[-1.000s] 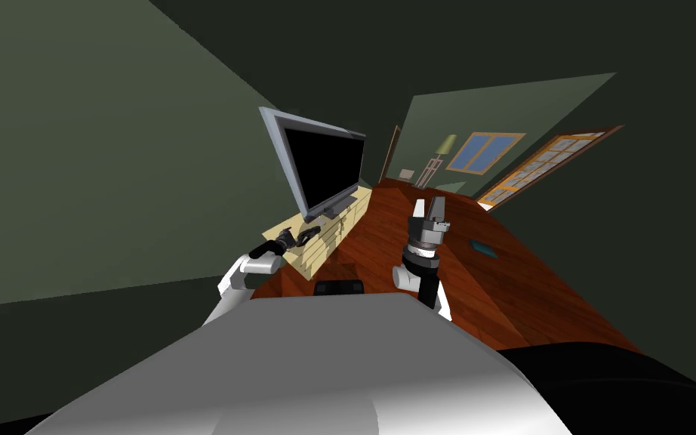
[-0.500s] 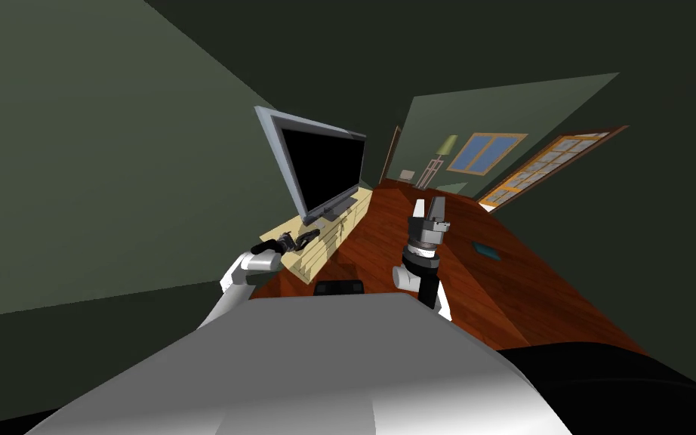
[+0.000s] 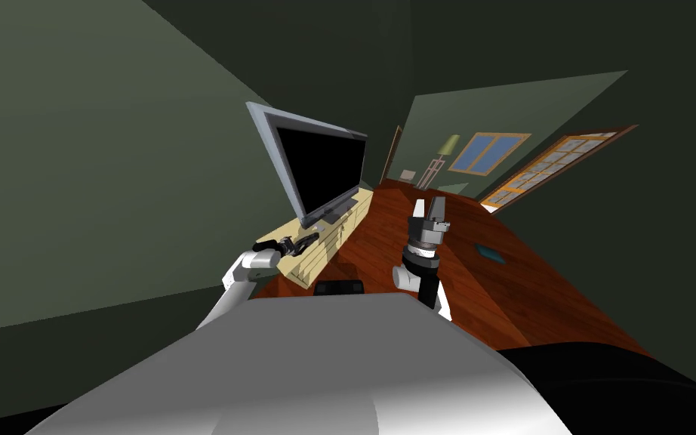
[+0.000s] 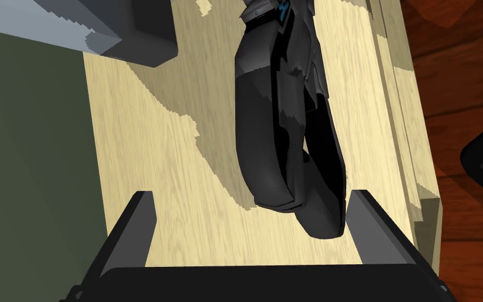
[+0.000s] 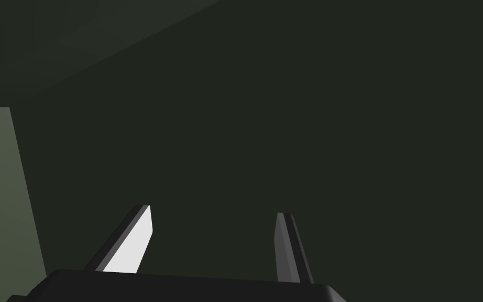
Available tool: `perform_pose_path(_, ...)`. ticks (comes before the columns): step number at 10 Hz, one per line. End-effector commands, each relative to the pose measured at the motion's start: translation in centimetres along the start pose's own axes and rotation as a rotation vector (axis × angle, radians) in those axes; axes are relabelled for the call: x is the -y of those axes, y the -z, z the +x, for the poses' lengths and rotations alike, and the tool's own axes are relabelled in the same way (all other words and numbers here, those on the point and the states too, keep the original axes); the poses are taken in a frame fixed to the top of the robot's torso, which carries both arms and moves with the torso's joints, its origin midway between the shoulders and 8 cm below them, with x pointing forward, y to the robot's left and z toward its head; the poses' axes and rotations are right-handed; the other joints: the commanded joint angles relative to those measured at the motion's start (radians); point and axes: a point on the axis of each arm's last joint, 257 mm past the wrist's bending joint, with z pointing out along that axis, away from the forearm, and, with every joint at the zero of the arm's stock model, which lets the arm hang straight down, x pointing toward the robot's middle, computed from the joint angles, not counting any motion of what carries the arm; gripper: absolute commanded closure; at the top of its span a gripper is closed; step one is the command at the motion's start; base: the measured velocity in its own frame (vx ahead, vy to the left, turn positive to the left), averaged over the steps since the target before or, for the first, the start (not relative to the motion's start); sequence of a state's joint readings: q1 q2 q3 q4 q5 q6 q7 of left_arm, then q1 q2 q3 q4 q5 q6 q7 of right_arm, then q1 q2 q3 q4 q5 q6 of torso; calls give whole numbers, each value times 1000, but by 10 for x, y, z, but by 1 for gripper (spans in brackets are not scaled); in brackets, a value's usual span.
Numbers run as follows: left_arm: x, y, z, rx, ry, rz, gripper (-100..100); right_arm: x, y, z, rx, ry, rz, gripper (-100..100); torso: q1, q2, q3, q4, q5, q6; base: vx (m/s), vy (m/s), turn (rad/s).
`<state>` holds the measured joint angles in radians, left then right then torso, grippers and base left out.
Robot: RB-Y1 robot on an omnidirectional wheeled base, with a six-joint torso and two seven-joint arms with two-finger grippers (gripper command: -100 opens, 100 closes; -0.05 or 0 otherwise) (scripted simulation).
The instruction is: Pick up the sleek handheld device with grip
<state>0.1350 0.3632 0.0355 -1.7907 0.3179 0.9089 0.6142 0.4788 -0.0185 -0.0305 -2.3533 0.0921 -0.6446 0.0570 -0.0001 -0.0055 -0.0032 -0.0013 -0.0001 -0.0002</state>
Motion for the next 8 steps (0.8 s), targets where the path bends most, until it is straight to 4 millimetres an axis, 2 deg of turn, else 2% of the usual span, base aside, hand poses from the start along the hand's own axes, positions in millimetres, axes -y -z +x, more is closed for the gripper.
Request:
perform_pose_path(1,-12,-1,-6,16,44,-53,-100,0,0,0,0,0,0,0,0,0,0,0,0,0,99,-2,6)
perform_pose_path(7,-44,-5,-16,60,162,-202,-100,0,0,0,0,0,0,0,0,0,0,0,0,0,88,0,4)
perform_pose_path(8,-39,-4,-14,53,149,-182,-100,0,0,0,0,0,0,0,0,1,0,0,0,0,30,-2,1)
